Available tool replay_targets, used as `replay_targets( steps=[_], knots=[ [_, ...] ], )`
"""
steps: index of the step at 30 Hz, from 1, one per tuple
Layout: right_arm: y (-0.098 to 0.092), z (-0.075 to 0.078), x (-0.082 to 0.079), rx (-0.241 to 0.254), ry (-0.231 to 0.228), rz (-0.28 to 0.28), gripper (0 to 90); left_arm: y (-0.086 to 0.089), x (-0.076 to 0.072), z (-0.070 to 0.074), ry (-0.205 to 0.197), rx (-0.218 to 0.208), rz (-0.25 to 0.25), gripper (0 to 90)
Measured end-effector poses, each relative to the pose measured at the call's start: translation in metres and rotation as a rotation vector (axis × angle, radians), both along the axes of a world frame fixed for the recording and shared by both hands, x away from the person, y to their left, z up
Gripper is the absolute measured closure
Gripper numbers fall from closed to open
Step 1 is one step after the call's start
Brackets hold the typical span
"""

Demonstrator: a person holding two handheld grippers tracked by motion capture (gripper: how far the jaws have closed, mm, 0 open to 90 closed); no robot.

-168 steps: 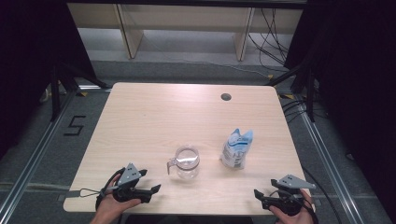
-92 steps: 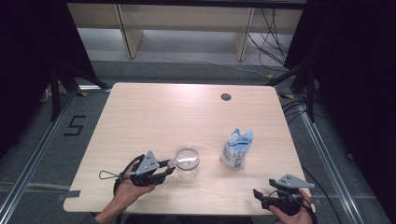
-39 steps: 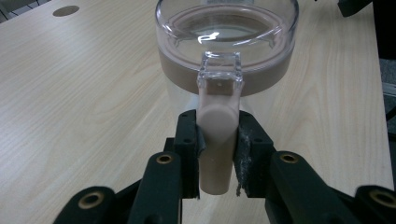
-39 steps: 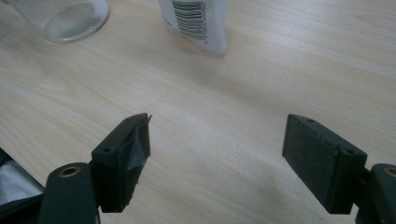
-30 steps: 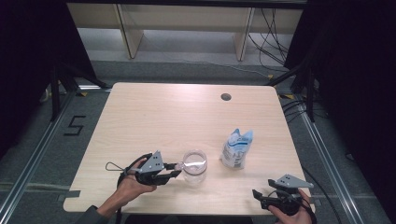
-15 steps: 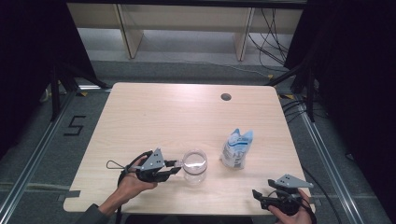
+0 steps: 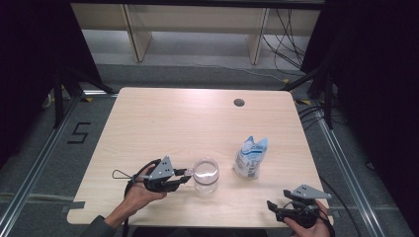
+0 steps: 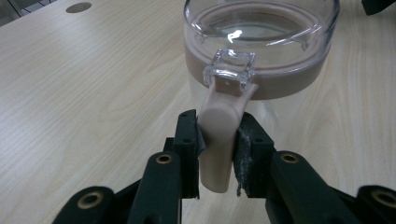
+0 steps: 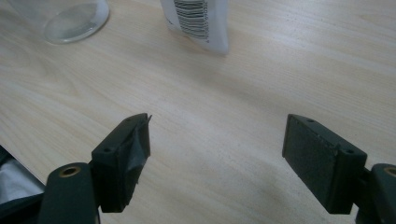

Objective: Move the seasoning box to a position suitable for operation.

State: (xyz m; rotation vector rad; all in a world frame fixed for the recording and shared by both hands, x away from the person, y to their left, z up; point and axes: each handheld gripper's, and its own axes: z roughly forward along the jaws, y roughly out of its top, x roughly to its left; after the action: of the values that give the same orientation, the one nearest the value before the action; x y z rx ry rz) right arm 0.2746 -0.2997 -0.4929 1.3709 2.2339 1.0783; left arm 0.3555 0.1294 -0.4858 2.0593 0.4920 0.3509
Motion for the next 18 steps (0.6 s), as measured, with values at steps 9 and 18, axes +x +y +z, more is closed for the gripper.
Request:
replay_targets(
  steps=[9,18],
  knots=[
    [-0.001,0.000,0.001,-0.004,-0.013,0.020,24.4,0.007,-0.005,0.002,0.013,-0.015,0.021,58.9],
    [-0.001,0.001,0.001,-0.018,-0.023,0.028,24.4,0.018,-0.012,0.010,0.038,-0.089,0.044,61.1]
  ],
)
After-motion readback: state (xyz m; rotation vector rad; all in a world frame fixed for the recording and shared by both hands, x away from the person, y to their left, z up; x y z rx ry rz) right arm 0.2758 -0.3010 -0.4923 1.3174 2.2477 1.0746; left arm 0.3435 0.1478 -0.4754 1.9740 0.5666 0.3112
